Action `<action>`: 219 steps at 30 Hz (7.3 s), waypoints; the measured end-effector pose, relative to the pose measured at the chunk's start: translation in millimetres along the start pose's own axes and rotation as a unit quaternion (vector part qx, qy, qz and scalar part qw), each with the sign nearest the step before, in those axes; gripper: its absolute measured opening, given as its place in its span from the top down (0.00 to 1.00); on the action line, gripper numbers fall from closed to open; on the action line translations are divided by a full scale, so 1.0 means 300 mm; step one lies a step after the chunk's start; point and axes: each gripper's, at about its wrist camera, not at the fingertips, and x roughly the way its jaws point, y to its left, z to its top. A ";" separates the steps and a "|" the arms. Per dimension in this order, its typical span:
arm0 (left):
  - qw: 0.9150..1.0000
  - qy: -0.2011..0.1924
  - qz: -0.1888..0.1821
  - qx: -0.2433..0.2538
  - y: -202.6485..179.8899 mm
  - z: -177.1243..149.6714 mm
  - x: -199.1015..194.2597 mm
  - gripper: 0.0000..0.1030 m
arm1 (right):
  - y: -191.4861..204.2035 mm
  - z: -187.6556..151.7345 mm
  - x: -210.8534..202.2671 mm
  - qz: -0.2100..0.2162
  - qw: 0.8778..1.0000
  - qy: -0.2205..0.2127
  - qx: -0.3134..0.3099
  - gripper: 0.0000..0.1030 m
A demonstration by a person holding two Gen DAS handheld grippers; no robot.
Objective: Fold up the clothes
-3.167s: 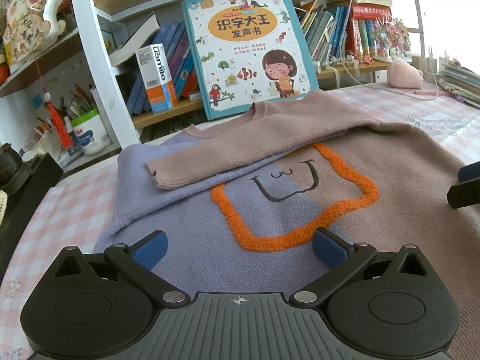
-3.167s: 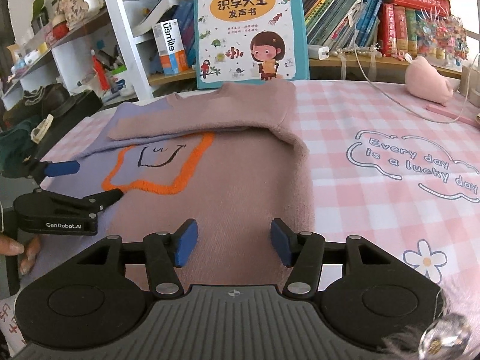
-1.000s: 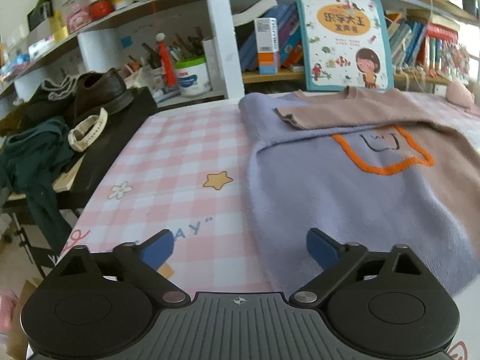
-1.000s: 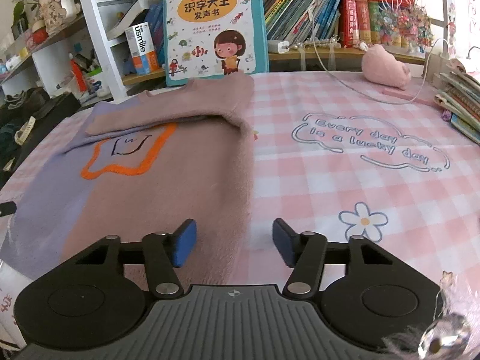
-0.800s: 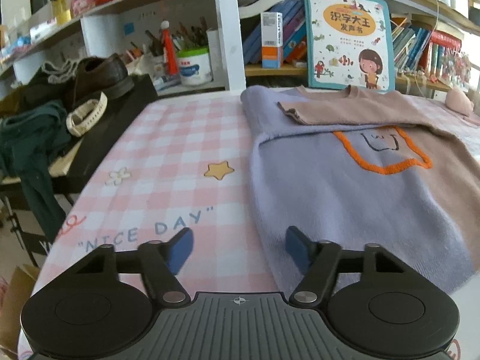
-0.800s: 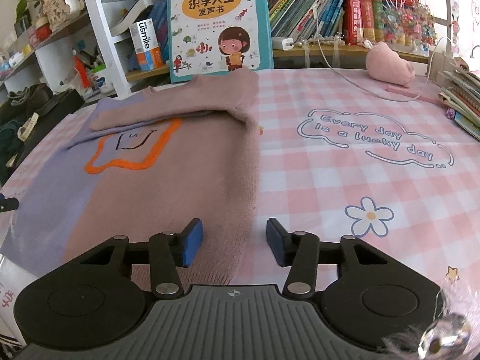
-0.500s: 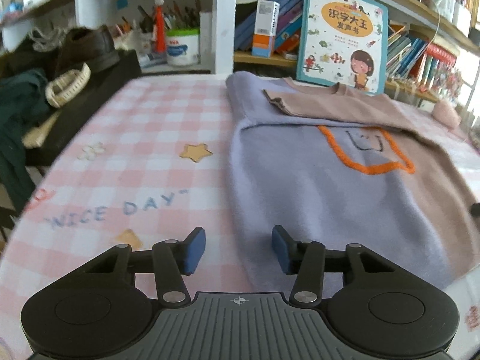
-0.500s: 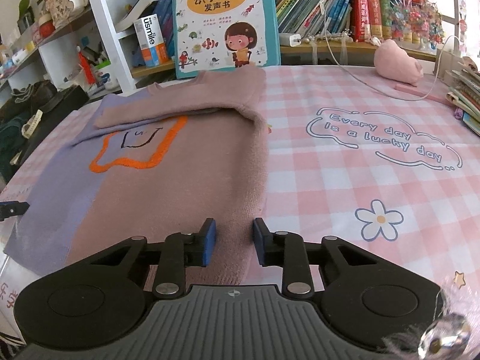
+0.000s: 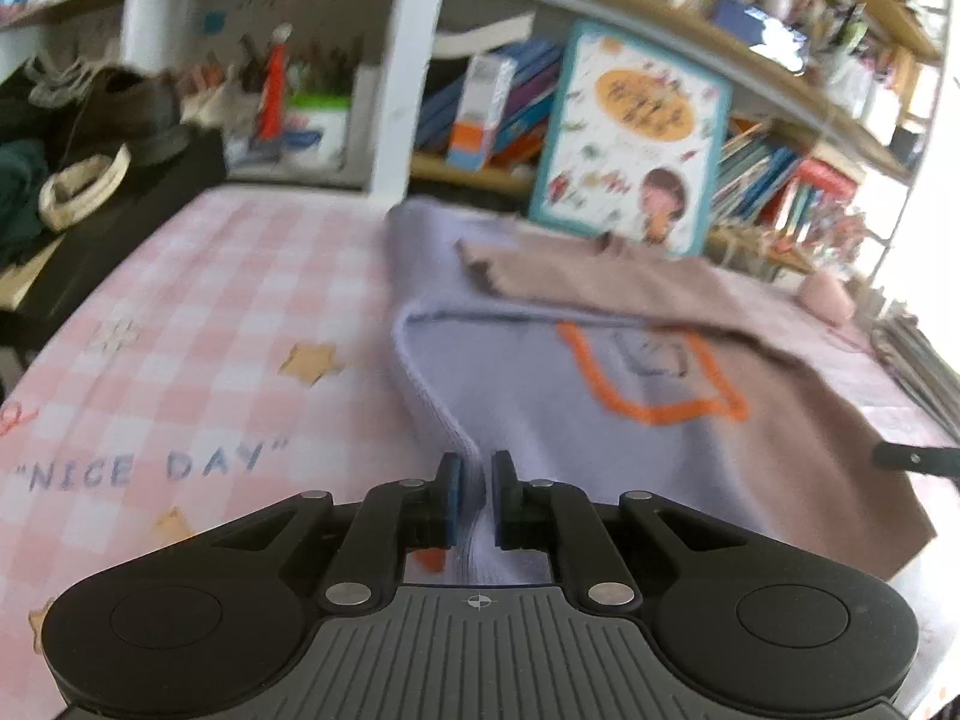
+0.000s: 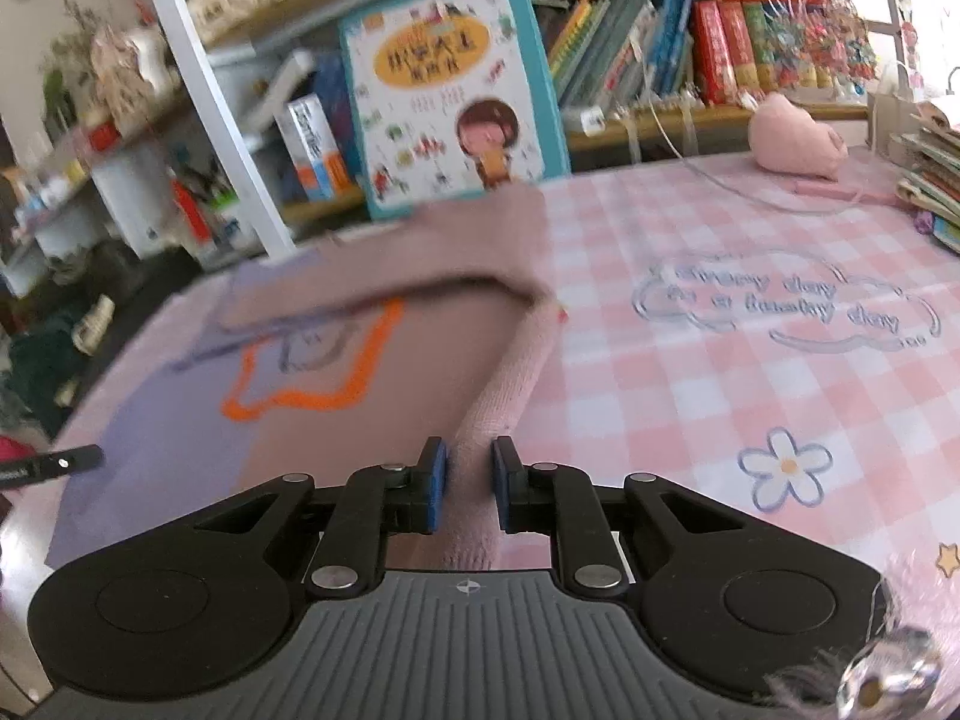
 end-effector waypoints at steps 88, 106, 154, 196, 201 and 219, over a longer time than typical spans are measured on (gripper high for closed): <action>0.926 -0.139 -0.239 -0.257 0.150 0.305 0.091 0.95 | -0.234 0.340 0.149 0.231 0.917 -0.095 0.312 0.90; 0.947 -0.058 -0.178 -0.261 0.195 0.287 0.360 0.91 | -0.291 0.297 0.452 0.149 0.926 -0.034 0.345 0.86; 0.966 -0.210 -0.134 -0.064 0.049 0.211 0.294 0.35 | -0.034 0.244 0.414 -0.064 0.993 -0.103 -0.003 0.42; 0.976 -0.183 0.063 0.100 -0.165 0.215 0.305 0.23 | -0.036 0.240 0.402 -0.113 0.988 -0.105 -0.004 0.78; 0.981 -0.181 0.048 0.058 -0.101 0.234 0.301 0.23 | -0.041 0.239 0.398 -0.117 0.987 -0.108 -0.001 0.77; 0.982 -0.134 0.100 -0.083 0.101 0.283 0.340 0.55 | -0.111 0.239 0.395 -0.140 0.985 -0.100 0.032 0.83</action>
